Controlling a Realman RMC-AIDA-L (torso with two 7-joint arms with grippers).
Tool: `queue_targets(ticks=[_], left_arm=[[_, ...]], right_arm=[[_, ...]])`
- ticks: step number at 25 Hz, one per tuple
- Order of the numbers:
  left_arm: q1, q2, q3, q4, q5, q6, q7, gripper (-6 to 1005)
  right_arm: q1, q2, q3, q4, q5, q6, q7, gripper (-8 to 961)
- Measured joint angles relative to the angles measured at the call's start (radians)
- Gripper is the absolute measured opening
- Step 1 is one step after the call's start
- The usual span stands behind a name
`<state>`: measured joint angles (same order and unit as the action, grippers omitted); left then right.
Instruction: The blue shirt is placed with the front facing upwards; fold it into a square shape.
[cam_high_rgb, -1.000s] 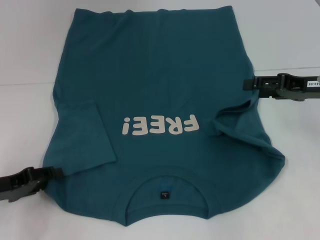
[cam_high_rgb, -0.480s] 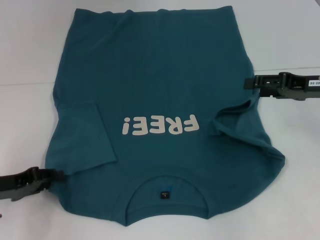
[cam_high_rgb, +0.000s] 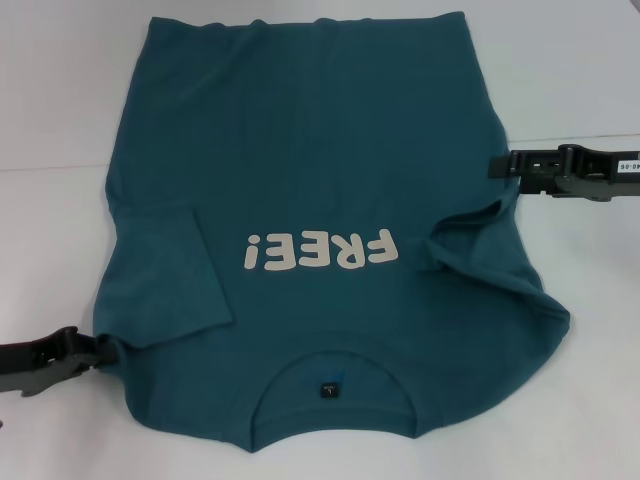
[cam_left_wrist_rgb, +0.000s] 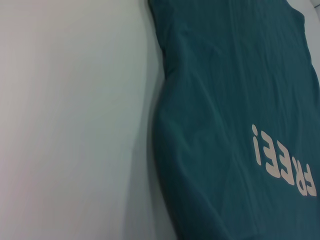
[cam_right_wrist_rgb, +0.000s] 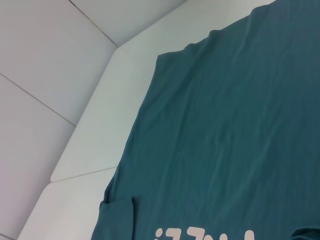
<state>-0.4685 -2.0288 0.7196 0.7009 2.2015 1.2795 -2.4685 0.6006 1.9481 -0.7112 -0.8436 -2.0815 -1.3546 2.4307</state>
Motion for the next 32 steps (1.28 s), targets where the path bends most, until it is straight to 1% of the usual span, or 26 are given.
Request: queue_targets(ticks=[1,5,9,12,13,16,19,23,29,32], left_arm=[[0.001,0.003,-0.005,-0.003,-0.002,0.01,-0.001,21],[-0.001,0.015,-0.027,-0.018,-0.008,0.047,-0.001,21],[-0.013,0.03,-0.089,-0.056,-0.013,0.097,0.032,22],[-0.015,0.037,-0.139,-0.075,-0.038,0.144,0.071,22],[-0.015,0.043,-0.151,-0.085,-0.054,0.169,0.088,22],[-0.015,0.048,-0.154,-0.092,-0.064,0.181,0.095,22],[-0.016,0.05,-0.153,-0.095,-0.063,0.176,0.097,23],[-0.016,0.047,-0.149,-0.098,-0.058,0.154,0.097,23],[-0.014,0.043,-0.147,-0.098,-0.057,0.137,0.094,21],[-0.016,0.041,-0.147,-0.098,-0.057,0.134,0.094,21]], right_arm=[[0.0,0.0,0.0,0.0,0.0,0.0,0.0,793],[0.0,-0.001,-0.001,0.0,0.0,0.0,0.0,793],[-0.002,-0.002,-0.001,0.0,0.0,-0.003,-0.001,793],[-0.005,-0.004,-0.001,0.0,0.0,-0.008,-0.001,793],[-0.007,-0.005,-0.001,0.0,-0.002,-0.009,-0.002,793],[-0.012,-0.008,-0.001,0.0,-0.006,-0.009,-0.002,793],[-0.02,-0.015,-0.005,0.0,-0.007,-0.01,-0.003,793],[-0.032,-0.034,-0.009,0.0,-0.055,-0.031,-0.003,792],[-0.048,-0.086,0.006,-0.009,-0.167,-0.136,0.016,792],[-0.056,-0.101,0.014,-0.01,-0.209,-0.167,0.04,792]])
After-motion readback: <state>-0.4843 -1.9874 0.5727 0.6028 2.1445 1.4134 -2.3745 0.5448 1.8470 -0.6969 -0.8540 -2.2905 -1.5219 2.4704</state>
